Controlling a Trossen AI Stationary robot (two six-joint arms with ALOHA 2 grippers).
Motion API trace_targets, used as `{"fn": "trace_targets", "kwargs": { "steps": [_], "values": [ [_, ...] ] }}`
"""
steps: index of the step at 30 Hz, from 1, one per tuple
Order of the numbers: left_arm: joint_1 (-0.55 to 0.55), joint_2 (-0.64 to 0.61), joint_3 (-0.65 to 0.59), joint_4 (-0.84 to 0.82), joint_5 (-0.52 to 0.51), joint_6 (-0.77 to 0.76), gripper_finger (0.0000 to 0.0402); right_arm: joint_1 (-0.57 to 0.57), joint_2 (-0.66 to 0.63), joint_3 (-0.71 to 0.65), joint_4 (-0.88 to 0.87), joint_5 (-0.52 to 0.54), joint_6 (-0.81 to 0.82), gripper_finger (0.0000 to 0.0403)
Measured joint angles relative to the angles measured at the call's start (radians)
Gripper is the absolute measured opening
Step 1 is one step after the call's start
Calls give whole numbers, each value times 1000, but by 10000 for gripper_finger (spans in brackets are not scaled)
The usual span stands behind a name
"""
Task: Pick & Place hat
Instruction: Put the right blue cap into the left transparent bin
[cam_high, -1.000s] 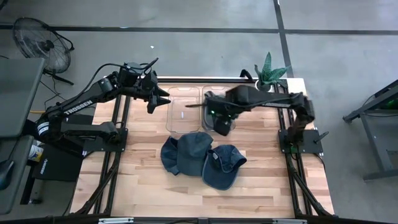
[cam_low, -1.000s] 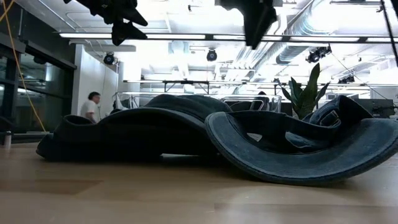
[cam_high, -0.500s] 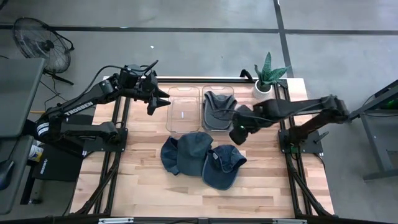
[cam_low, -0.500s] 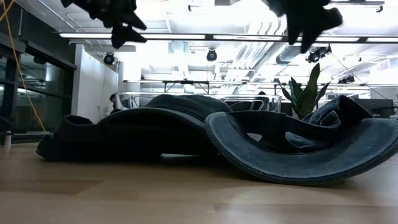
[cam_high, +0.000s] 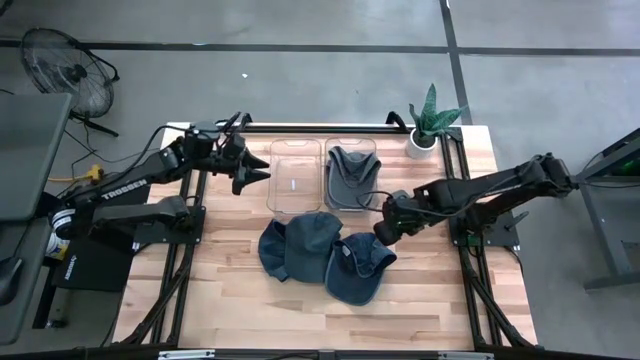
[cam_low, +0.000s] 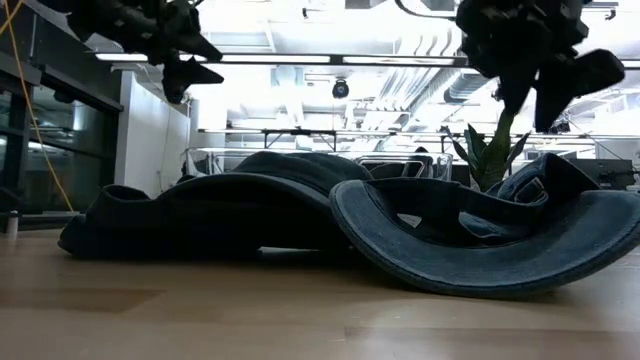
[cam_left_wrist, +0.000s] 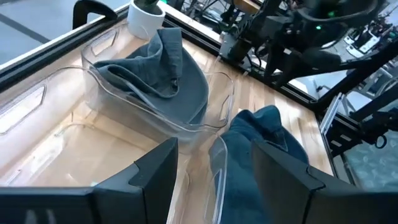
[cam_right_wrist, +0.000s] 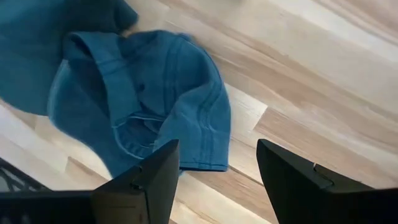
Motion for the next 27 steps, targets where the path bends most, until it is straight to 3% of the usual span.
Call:
{"fn": "trace_targets", "kwargs": {
  "steps": [5, 14, 27],
  "values": [
    [0, -71, -66, 42, 42, -14, 199, -1, 0, -62, 43, -36, 34, 209],
    [0, -203, -156, 105, 29, -98, 199, -1, 2, -132, 217, -84, 112, 209],
    [0, -236, -168, 101, 18, -107, 199, -17, 76, -135, 242, -71, 128, 209]
  ]
}}
